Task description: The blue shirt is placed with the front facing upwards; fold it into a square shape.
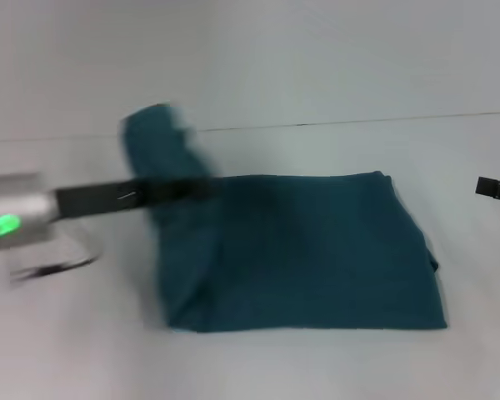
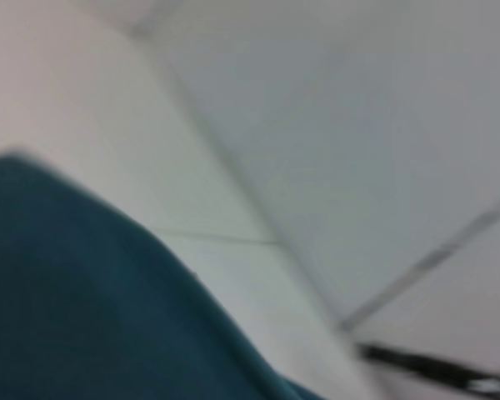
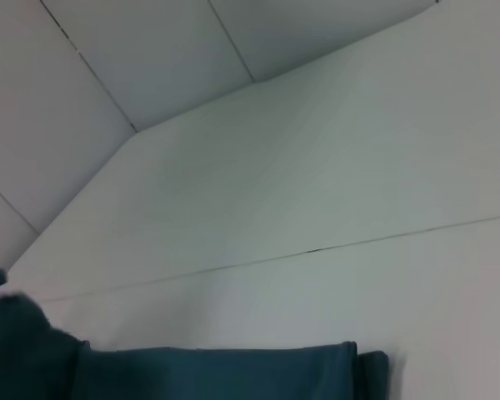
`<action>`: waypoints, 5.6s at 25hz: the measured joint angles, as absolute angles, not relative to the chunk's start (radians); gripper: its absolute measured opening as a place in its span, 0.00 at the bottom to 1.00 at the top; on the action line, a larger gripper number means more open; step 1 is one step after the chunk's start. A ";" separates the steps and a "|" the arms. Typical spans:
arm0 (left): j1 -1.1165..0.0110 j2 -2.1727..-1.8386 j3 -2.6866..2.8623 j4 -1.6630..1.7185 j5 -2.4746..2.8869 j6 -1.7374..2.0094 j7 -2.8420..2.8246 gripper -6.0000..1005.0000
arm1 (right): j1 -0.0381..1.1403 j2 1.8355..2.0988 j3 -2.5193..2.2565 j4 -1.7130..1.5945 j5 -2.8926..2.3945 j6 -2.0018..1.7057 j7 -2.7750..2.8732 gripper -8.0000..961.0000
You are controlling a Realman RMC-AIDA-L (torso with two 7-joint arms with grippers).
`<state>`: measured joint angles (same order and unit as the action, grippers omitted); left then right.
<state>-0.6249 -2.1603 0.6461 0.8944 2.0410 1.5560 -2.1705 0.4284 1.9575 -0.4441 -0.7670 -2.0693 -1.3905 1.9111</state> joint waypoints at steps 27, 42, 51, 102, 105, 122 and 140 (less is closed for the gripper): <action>-0.866 -2.175 1.150 0.074 1.157 1.304 -1.643 0.40 | 0.459 1.955 -0.473 -0.759 -2.136 -1.416 1.904 0.91; -0.588 -2.155 1.063 0.445 1.470 1.316 -1.648 0.94 | 0.572 1.961 -0.477 -0.636 -2.282 -1.340 2.082 0.91; -0.549 -2.155 0.946 0.518 1.600 1.321 -1.649 0.96 | 0.658 1.970 -0.476 -0.613 -2.279 -1.236 2.101 0.91; -0.543 -2.154 0.906 0.518 1.655 1.261 -1.657 0.96 | 0.740 2.029 -0.611 -0.478 -2.297 -0.993 2.143 0.87; -0.544 -2.154 0.906 0.517 1.655 1.258 -1.657 0.96 | 0.741 2.030 -0.611 -0.477 -2.298 -0.992 2.148 0.84; -0.550 -2.154 0.907 0.515 1.655 1.252 -1.657 0.96 | 0.710 2.021 -0.620 -0.477 -2.300 -1.001 2.166 0.81; -0.544 -2.155 0.907 0.515 1.655 1.233 -1.658 0.95 | 0.746 2.044 -0.660 -0.477 -2.296 -0.940 2.165 0.39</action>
<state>-0.5438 -2.1553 0.9066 0.5154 1.6549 1.2334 -1.6582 0.7456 2.0444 -0.6596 -0.4770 -2.2963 -0.9401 2.1654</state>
